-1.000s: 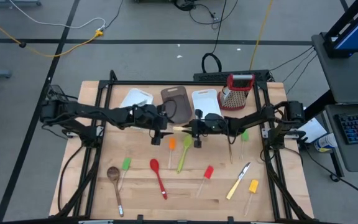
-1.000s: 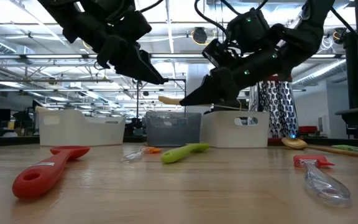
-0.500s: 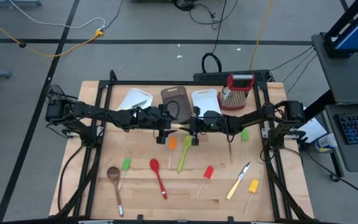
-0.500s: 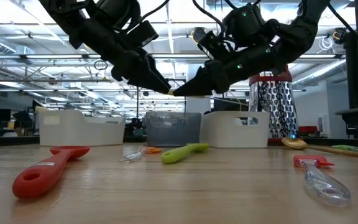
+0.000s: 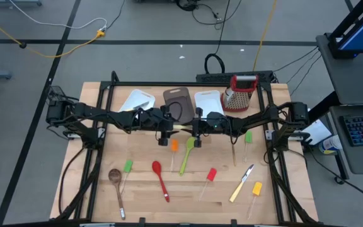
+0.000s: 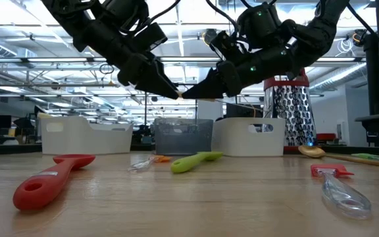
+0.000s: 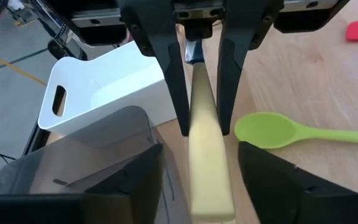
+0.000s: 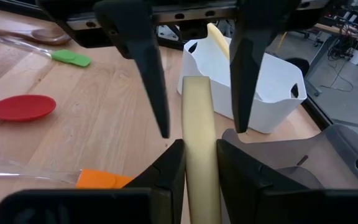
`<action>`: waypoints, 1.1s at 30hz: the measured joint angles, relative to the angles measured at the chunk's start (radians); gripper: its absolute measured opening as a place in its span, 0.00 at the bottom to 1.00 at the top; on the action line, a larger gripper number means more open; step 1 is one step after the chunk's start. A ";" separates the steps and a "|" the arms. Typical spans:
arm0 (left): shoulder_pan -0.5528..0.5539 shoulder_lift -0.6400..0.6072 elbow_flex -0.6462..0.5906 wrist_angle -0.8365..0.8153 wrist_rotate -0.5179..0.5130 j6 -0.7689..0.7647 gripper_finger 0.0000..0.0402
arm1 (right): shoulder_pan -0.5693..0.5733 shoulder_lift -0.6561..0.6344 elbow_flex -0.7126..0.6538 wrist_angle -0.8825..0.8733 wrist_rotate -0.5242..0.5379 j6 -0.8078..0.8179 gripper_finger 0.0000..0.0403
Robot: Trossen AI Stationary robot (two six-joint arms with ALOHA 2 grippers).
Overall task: Pick & Place Kitchen Items
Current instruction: Put the left yellow knife into the left white bin
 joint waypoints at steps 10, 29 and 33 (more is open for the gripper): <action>0.000 0.000 0.000 0.004 -0.038 0.000 0.22 | -0.002 0.000 0.000 0.010 0.008 -0.008 0.18; 0.001 -0.001 0.000 -0.078 -0.120 -0.104 0.19 | 0.004 0.000 0.000 0.014 -0.006 -0.022 0.37; -0.013 -0.002 0.000 -0.135 -0.171 -0.131 0.19 | 0.012 0.000 0.000 0.019 0.000 -0.025 0.41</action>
